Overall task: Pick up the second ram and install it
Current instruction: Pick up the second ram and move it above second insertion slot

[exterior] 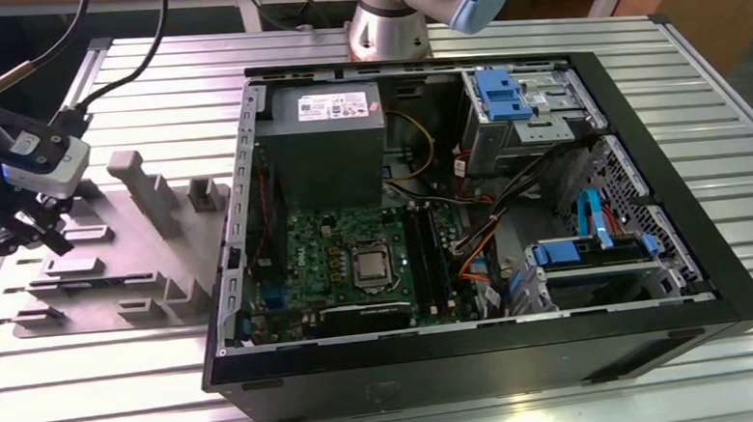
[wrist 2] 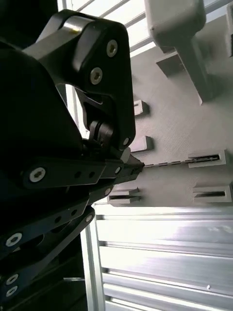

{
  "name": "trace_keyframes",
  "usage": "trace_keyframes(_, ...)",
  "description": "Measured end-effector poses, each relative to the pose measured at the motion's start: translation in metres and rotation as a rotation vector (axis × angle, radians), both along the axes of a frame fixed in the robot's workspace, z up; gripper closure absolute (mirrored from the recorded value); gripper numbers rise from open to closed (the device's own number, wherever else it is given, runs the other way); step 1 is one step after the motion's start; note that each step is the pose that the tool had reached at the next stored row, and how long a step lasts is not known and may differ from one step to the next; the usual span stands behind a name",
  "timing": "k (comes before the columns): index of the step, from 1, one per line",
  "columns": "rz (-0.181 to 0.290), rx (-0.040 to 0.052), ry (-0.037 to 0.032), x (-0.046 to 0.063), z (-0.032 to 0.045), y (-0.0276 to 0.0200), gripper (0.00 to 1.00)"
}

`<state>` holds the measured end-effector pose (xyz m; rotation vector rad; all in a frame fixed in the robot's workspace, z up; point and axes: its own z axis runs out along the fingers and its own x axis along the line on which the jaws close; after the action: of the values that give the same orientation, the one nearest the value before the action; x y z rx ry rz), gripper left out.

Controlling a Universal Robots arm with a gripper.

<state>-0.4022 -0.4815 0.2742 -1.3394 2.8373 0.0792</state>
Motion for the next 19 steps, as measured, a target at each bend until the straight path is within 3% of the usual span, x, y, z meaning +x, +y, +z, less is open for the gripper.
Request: trace_keyframes(19, 0.346, 0.0, 0.0001, 0.0, -0.0032, 0.0, 0.89)
